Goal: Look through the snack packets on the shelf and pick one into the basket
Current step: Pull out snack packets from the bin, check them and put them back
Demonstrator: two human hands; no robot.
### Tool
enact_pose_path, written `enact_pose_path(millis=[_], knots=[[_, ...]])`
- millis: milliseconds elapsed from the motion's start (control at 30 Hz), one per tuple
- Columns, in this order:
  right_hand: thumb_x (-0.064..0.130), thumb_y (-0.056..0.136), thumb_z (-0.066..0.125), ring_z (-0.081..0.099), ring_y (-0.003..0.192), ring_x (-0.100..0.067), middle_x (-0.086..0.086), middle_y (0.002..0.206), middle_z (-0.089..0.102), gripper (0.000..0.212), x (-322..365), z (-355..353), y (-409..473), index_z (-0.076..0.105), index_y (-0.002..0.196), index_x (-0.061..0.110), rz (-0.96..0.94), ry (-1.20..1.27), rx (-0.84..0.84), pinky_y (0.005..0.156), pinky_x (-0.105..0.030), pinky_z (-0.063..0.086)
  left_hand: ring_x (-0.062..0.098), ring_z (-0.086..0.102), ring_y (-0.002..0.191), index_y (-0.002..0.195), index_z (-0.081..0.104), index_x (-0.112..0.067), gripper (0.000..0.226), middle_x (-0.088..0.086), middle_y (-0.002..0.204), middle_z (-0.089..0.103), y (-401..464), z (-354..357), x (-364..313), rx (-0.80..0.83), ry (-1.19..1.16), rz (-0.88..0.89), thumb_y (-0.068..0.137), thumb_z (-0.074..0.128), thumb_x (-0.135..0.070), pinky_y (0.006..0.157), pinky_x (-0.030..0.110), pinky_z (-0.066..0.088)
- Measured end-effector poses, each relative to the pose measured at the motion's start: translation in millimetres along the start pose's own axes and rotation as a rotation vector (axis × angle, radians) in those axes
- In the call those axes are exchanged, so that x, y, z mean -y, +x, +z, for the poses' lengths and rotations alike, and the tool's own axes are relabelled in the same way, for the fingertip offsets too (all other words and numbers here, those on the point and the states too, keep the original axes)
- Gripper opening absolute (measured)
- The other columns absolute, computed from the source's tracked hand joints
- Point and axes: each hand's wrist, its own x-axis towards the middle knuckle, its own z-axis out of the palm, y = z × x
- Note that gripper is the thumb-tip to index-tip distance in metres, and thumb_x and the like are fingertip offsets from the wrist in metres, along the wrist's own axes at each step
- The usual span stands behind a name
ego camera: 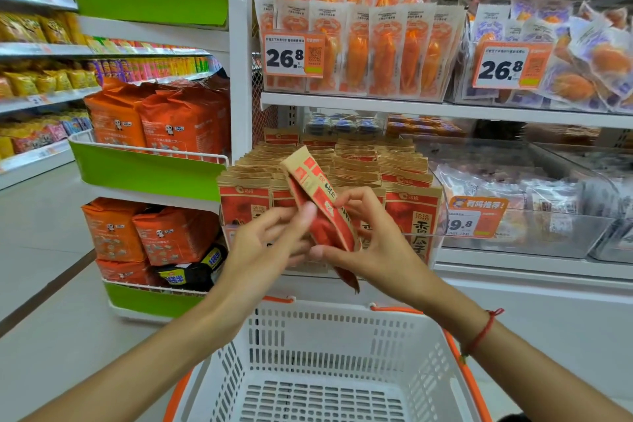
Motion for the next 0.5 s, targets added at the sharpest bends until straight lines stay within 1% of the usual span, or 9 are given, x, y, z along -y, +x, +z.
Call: enact_pose_path(millis=[33,67,133,200,267,333,400,433,500], knots=[[0.023,0.07,0.084,0.061,0.106,0.002,0.008,0.12,0.063,0.055,1,-6,0,0.047,0.111,0.022,0.055,0.078,0.021,0.083,-0.017,0.051,0.008,0.072,0.09,0.103,0.068,-0.025,0.027,-0.009,0.093,0.076,1,-1,0,0.012,-0.018,-0.009,0.089,0.054,-0.043,0.079,0.021,0.058],[0.023,0.068,0.083,0.062,0.109,-0.003,0.004,0.119,0.066,0.056,0,-11,1,0.049,0.113,0.022,0.112,0.162,0.04,0.086,-0.02,0.05,0.005,0.071,0.093,0.103,0.068,-0.028,0.025,-0.011,0.098,0.075,3,-1,1,0.014,-0.01,-0.005,0.093,0.049,-0.041,0.079,0.017,0.056],[0.022,0.069,0.085,0.066,0.108,-0.017,0.0,0.115,0.071,0.06,0,-19,2,0.052,0.119,0.022,0.217,0.342,0.085,0.091,-0.033,0.052,-0.004,0.066,0.1,0.11,0.065,-0.033,0.019,-0.014,0.112,0.07,8,-6,5,0.011,0.085,0.04,0.096,0.051,-0.033,0.082,0.013,0.053],[0.022,0.068,0.081,0.066,0.108,-0.026,-0.005,0.115,0.07,0.063,0,-23,2,0.053,0.124,0.022,0.276,0.461,0.123,0.096,-0.045,0.052,-0.013,0.059,0.104,0.118,0.056,-0.038,0.026,-0.023,0.121,0.061,13,-9,8,0.035,0.154,0.042,0.094,0.057,-0.03,0.08,0.007,0.049],[0.023,0.068,0.074,0.066,0.107,-0.027,-0.007,0.117,0.068,0.061,4,-25,1,0.055,0.125,0.023,0.294,0.475,0.151,0.095,-0.045,0.053,-0.018,0.051,0.109,0.129,0.047,-0.039,0.041,-0.028,0.125,0.054,18,-10,8,0.069,0.189,0.02,0.09,0.06,-0.035,0.075,0.004,0.046],[0.027,0.065,0.075,0.066,0.108,-0.025,-0.005,0.117,0.068,0.061,8,-29,0,0.057,0.123,0.025,0.269,0.435,0.176,0.092,-0.037,0.055,-0.015,0.046,0.118,0.133,0.045,-0.04,0.051,-0.028,0.127,0.052,23,-8,5,0.101,0.2,0.034,0.085,0.061,-0.042,0.081,0.007,0.043],[0.037,0.062,0.076,0.064,0.109,-0.026,-0.002,0.116,0.067,0.06,10,-32,0,0.061,0.12,0.028,0.22,0.395,0.19,0.093,-0.036,0.053,-0.011,0.047,0.123,0.13,0.052,-0.04,0.052,-0.025,0.13,0.056,26,-5,2,0.13,0.194,0.076,0.08,0.061,-0.047,0.095,0.015,0.041],[0.04,0.062,0.075,0.063,0.11,-0.027,-0.001,0.115,0.066,0.057,12,-34,0,0.062,0.117,0.03,0.187,0.371,0.186,0.093,-0.037,0.051,-0.01,0.048,0.123,0.128,0.055,-0.039,0.051,-0.024,0.129,0.058,27,-3,0,0.126,0.189,0.101,0.079,0.062,-0.047,0.098,0.017,0.041],[0.044,0.065,0.072,0.062,0.109,-0.025,0.003,0.113,0.066,0.048,17,-41,5,0.066,0.112,0.035,0.117,0.306,0.166,0.094,-0.038,0.052,-0.013,0.053,0.115,0.124,0.059,-0.036,0.047,-0.022,0.122,0.064,32,-1,-7,0.061,0.179,0.147,0.077,0.065,-0.044,0.092,0.013,0.044]])
